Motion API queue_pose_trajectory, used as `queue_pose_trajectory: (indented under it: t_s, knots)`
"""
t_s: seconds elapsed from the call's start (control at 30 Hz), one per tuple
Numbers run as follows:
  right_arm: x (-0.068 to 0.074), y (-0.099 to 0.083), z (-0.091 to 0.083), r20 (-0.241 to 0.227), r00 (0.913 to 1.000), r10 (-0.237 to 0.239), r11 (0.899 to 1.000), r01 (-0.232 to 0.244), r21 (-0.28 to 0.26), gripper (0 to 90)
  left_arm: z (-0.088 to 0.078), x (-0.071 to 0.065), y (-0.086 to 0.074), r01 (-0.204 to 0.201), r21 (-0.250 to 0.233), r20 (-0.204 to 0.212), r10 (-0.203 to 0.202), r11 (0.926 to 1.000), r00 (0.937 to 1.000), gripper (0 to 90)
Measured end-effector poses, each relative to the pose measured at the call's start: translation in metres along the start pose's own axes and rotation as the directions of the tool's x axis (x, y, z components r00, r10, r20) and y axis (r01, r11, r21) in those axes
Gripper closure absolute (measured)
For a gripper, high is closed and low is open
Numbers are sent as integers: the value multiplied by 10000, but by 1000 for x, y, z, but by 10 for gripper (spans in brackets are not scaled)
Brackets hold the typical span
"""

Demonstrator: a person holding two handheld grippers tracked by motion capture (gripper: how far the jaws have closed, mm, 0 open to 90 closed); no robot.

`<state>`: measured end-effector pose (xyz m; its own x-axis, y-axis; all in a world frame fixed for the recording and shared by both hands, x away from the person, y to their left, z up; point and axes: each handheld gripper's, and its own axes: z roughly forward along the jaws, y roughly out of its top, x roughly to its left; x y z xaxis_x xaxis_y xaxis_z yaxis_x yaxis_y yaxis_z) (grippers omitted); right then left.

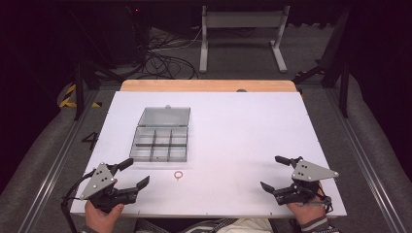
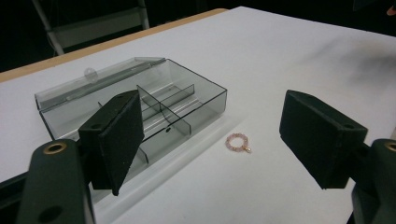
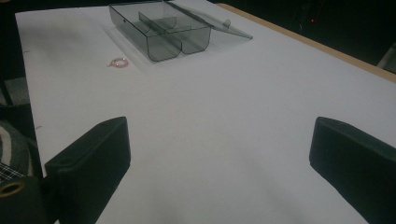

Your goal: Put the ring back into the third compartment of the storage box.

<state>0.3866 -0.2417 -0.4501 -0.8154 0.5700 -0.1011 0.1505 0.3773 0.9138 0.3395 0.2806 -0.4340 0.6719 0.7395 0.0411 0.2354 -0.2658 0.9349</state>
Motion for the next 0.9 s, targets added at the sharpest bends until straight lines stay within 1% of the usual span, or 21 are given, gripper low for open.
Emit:
queue_pose_trajectory:
  t_s: [0.07, 0.1, 0.13, 0.2, 0.27, 0.3, 0.33, 0.43, 0.53, 0.73, 0.9]
  knots:
    - [0, 0, 0, -12, 10000, -2, 10000, 2, 5, 60, 1, 0, 2, 14, 45, 78, -14, 10000, 10000, 225]
    - [0, 0, 0, -21, 10000, -1, 10000, 1, 4, 60, 3, 0, 3, 81, 26, 136, -82, 10000, 9999, 225]
    - [0, 0, 1, -44, 10000, 22, 10000, -22, 6, 60, 4, 1, 5, 0, 54, 172, -1, 10000, 9999, 225]
    - [0, 0, 2, -66, 10000, -50, 10000, 50, 26, 60, 6, 0, 7, 40, 120, 244, -43, 9999, 9997, 223]
    - [0, 0, 2, -81, 10000, -20, 10000, 21, 62, 61, 9, 0, 9, -67, 230, 249, 61, 9997, 9997, 222]
    - [0, 0, 2, -81, 10000, -20, 10000, 21, 62, 61, 11, 0, 10, -184, 304, 229, 177, 9994, 9996, 222]
    - [0, 0, 2, -91, 10000, 24, 10000, -24, 57, 61, 13, 0, 11, -256, 369, 137, 251, 9990, 9996, 224]
    - [0, -1, 3, -126, 9999, 78, 9999, -78, 76, 61, 17, 1, 12, -353, 531, 112, 348, 9980, 9993, 233]
    - [-1, -1, 3, -130, 9999, 60, 10000, -59, 72, 61, 21, 2, 15, -376, 572, 188, 366, 9977, 9992, 234]
    - [0, -1, 3, -166, 9998, 97, 9999, -95, 106, 61, 30, 6, 20, -274, 636, 367, 251, 9976, 9990, 234]
    - [-1, -2, 4, -213, 9997, 69, 9999, -67, 119, 63, 37, 6, 23, -261, 761, 428, 229, 9968, 9988, 234]
